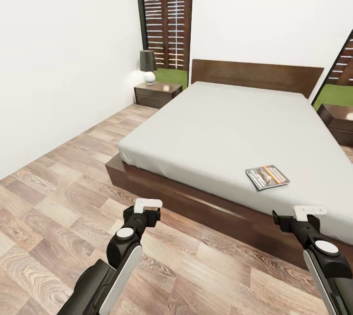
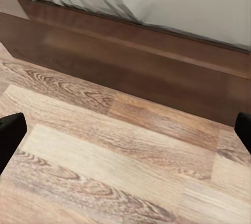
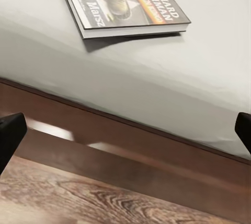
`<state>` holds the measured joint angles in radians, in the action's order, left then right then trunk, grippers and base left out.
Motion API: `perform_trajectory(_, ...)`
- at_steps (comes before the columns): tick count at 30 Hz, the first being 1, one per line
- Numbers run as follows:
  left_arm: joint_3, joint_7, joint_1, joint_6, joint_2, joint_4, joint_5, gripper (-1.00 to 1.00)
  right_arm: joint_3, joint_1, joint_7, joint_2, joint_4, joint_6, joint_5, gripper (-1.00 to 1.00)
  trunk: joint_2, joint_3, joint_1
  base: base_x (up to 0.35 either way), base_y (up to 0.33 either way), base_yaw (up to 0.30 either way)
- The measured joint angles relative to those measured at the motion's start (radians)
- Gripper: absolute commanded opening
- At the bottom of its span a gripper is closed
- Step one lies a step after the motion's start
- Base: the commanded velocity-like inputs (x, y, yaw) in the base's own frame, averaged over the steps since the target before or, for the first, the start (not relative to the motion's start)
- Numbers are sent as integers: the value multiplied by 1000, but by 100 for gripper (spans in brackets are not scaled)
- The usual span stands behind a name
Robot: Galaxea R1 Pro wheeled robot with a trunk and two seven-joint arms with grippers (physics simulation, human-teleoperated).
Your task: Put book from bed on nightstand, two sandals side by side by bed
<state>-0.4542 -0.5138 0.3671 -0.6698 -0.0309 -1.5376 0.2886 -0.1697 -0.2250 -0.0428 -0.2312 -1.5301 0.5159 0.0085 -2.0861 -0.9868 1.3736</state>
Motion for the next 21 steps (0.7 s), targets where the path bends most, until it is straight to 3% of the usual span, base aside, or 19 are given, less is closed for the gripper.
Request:
perform_trajectory(4, 0, 0, -1, 0, -1, 0, 0, 100, 0, 0, -3, 0, 1, -1, 5, 100, 0, 3, 0, 0, 0, 0)
perform_trajectory(9, 0, 0, 0, 0, 0, 0, 0, 100, 12, 0, -10, 0, 27, -16, 90, 100, 0, 4, 0, 0, 0, 0)
perform_trajectory(10, 0, -1, 0, 0, 0, 0, 2, 100, 45, 0, -8, 0, 98, -46, 181, 100, 0, 4, 0, 0, 0, 0)
perform_trajectory(11, 0, 0, 0, 0, -1, 0, 2, 100, 66, 0, -10, 0, 144, -72, 231, 100, 0, 4, 0, 0, 0, 0)
perform_trajectory(15, 0, -1, 0, 0, 0, 0, 2, 100, 117, 0, -25, 1, 247, -147, 377, 100, 0, 4, 0, 0, 0, 0)
perform_trajectory(18, -1, -1, 0, 0, 2, 0, 2, 100, 168, 0, -87, 9, 338, -184, 537, 100, 0, 4, 0, 0, 0, 0)
perform_trajectory(19, -1, -1, 0, -1, 3, 0, 1, 100, 207, 0, -185, 47, 403, -199, 664, 100, 0, 4, 0, 0, 0, 0)
perform_trajectory(21, 0, -1, 0, -1, 3, 0, 0, 100, 221, 0, -244, 78, 443, -202, 719, 100, 0, 4, 0, 0, 0, 0)
